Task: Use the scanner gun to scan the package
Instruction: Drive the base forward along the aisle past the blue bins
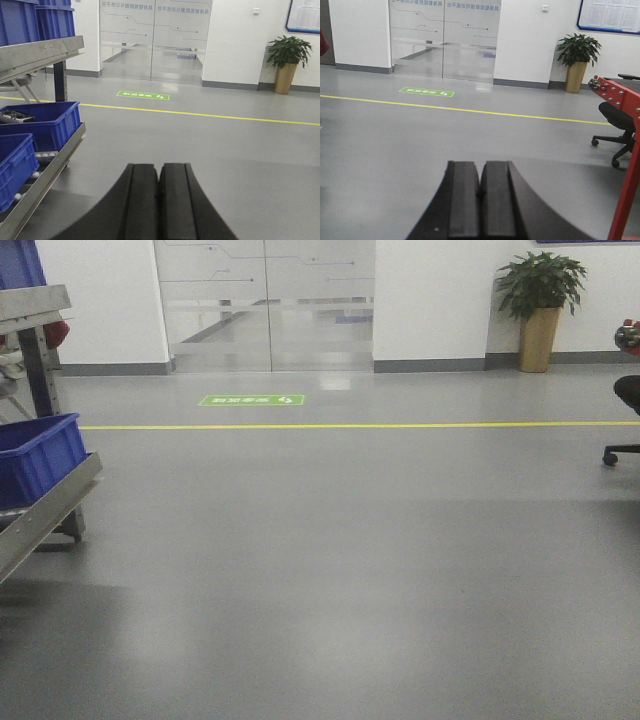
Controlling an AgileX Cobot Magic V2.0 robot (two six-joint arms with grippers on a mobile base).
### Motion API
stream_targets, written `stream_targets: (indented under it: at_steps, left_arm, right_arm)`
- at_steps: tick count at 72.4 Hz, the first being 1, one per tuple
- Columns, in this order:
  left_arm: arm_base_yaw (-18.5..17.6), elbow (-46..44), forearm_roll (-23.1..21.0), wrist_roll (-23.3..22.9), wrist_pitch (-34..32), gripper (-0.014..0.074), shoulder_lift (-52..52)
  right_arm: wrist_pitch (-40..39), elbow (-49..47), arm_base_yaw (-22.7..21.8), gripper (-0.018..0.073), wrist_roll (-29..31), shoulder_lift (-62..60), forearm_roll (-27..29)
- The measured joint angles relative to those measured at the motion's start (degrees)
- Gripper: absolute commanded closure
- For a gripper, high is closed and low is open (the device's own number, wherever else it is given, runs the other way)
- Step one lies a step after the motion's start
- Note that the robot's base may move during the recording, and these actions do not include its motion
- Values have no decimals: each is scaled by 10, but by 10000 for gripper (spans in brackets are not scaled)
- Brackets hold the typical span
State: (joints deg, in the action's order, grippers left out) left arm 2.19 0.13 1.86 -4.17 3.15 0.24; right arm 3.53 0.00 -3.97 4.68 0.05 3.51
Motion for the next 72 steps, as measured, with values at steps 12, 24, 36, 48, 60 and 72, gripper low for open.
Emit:
stream_targets:
  at_steps: [12, 24, 36, 48, 60, 72]
  left_arm:
    - [0, 0, 0, 0, 0, 707, 0]
    - [0, 0, 0, 0, 0, 707, 0]
    - [0, 0, 0, 0, 0, 707, 0]
    - [0, 0, 0, 0, 0, 707, 0]
    - [0, 0, 0, 0, 0, 707, 0]
    - [0, 0, 0, 0, 0, 707, 0]
  right_arm:
    - [0, 0, 0, 721, 0, 0, 0]
    - [0, 0, 0, 721, 0, 0, 0]
    - [0, 0, 0, 721, 0, 0, 0]
    - [0, 0, 0, 721, 0, 0, 0]
    - [0, 0, 0, 721, 0, 0, 0]
    - [0, 0, 0, 721, 0, 0, 0]
